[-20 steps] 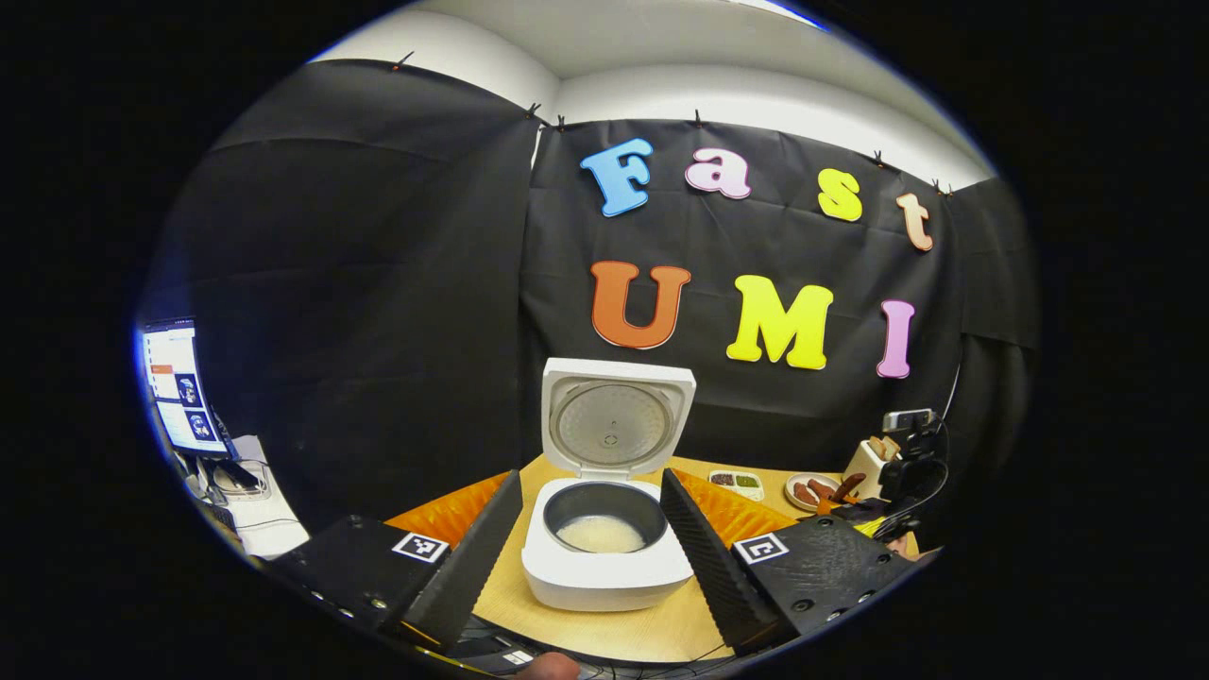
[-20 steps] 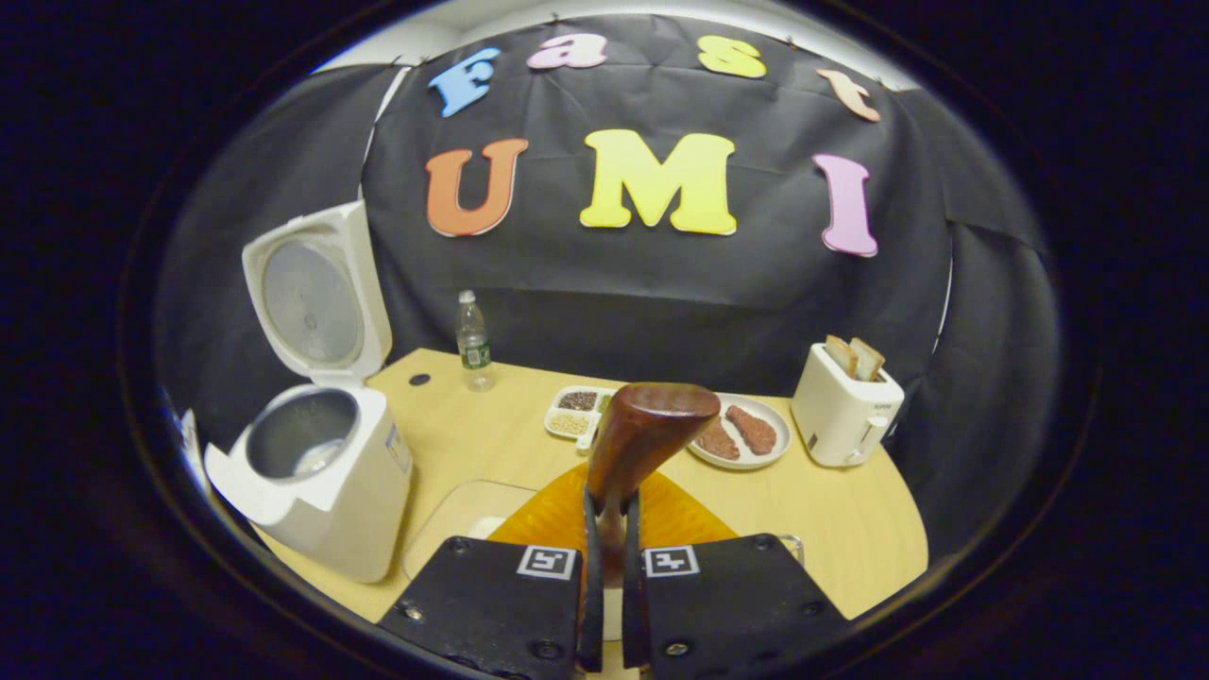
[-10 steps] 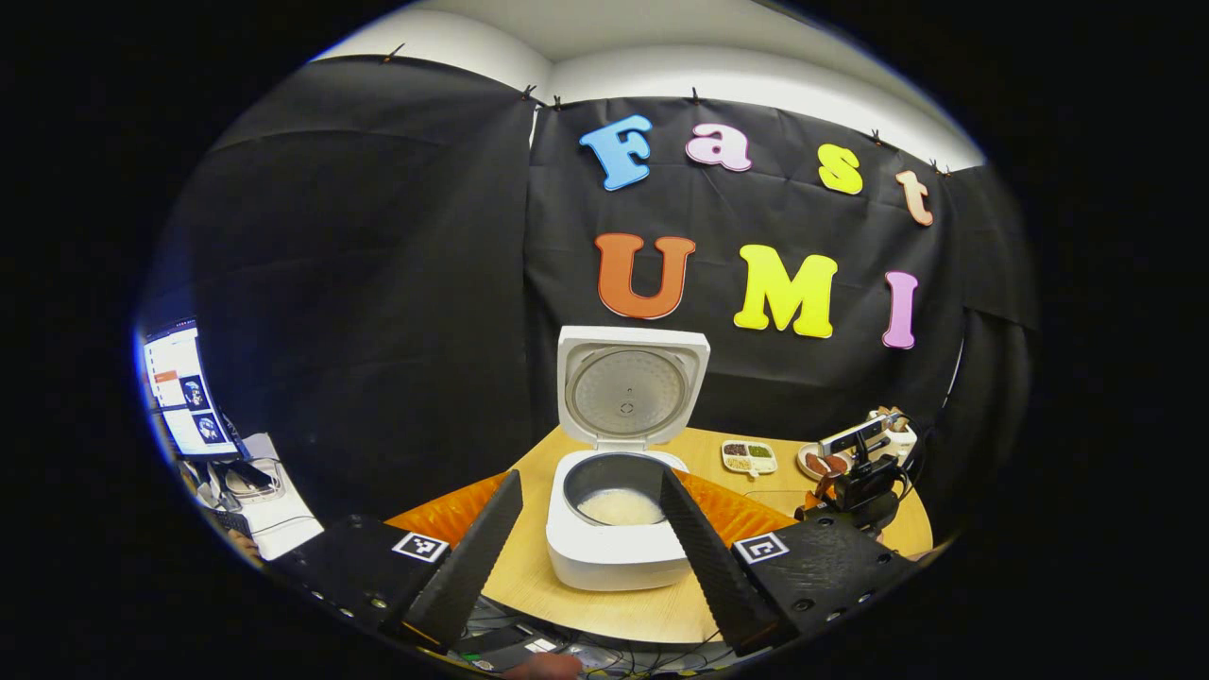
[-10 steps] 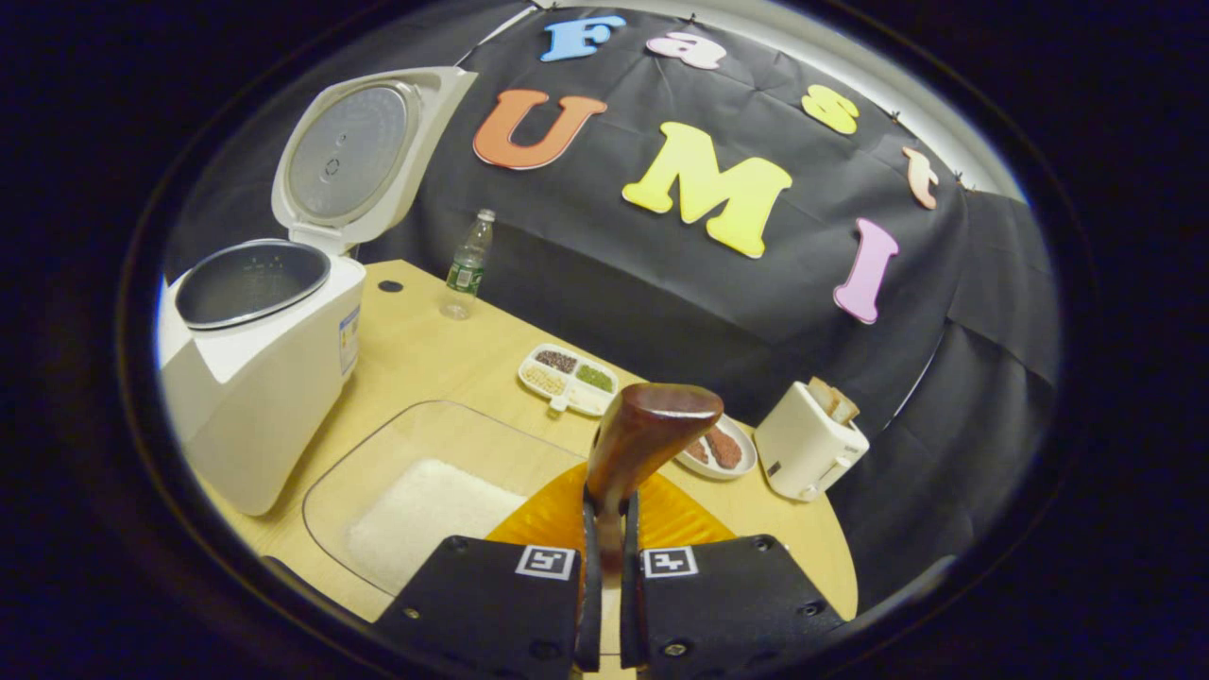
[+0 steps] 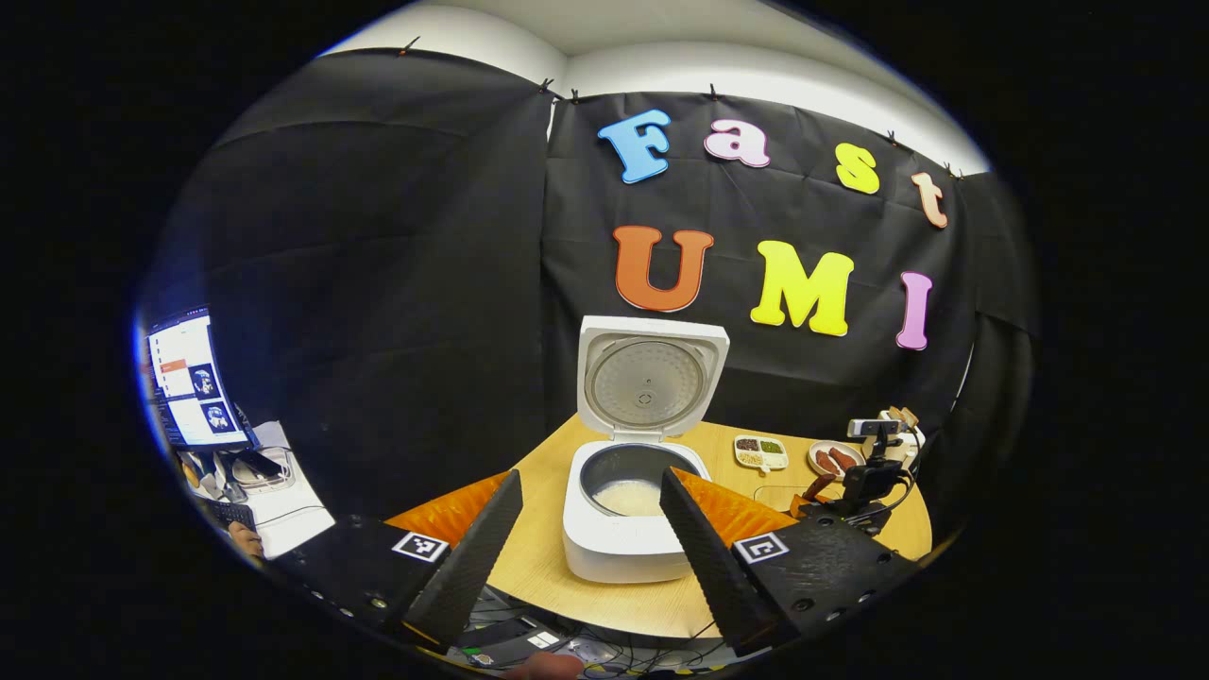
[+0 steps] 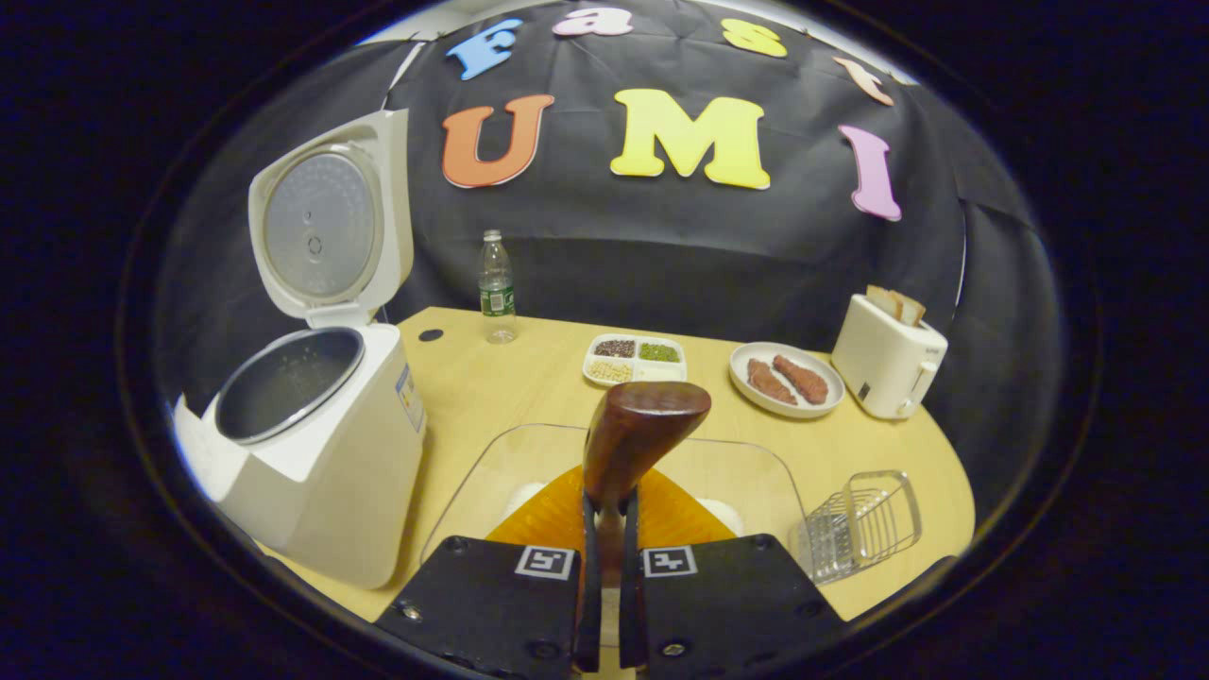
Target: Close the left gripper, press the button to open the rice cooker; take a wooden spoon from the chopstick holder with the right hand, scoop a spoonful of rice and pour it into the rice cooker, then put the wooden spoon back into the chopstick holder.
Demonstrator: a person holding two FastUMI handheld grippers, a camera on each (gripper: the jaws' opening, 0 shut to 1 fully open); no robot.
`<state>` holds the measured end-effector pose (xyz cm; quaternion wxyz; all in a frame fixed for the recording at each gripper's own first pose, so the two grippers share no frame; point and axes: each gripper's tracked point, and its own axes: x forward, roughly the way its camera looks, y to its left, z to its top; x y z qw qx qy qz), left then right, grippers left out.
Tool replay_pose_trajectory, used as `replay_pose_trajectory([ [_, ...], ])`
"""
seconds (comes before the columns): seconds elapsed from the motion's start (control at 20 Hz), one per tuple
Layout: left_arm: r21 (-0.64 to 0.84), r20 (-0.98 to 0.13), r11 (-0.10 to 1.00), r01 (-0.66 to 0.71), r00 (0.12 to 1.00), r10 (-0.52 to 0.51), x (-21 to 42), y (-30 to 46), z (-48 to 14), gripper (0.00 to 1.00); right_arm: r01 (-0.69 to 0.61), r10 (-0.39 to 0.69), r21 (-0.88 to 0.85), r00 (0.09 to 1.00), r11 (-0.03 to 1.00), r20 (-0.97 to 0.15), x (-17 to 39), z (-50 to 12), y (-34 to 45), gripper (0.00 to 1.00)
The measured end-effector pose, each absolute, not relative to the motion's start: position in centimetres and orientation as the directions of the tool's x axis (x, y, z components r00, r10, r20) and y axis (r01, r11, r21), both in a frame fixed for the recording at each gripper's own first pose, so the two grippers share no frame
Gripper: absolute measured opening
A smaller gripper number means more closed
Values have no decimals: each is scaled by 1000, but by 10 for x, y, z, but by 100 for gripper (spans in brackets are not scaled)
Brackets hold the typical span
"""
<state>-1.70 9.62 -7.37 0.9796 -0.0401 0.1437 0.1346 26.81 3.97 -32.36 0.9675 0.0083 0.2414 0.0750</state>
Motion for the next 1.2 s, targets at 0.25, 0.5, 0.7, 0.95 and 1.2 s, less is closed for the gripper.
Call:
replay_pose_trajectory([
  [0.25,-36,-296,960,-278,920,255,-20,90,-74,94,-84,250,331,831,940,-497,265,-318,42,13],
  [0.5,-49,-292,959,-280,922,255,-19,80,-72,94,-25,343,544,801,838,-491,257,-309,37,13],
  [0.7,-54,-290,959,-277,924,250,-15,67,-68,94,40,390,673,788,739,-476,258,-310,19,13],
  [0.95,-54,-287,965,-258,929,233,-10,51,-65,94,94,408,775,807,625,-427,259,-299,-14,13],
  [1.2,-69,-274,965,-253,935,225,-6,43,-61,94,103,427,869,839,484,-337,256,-264,-44,13],
])
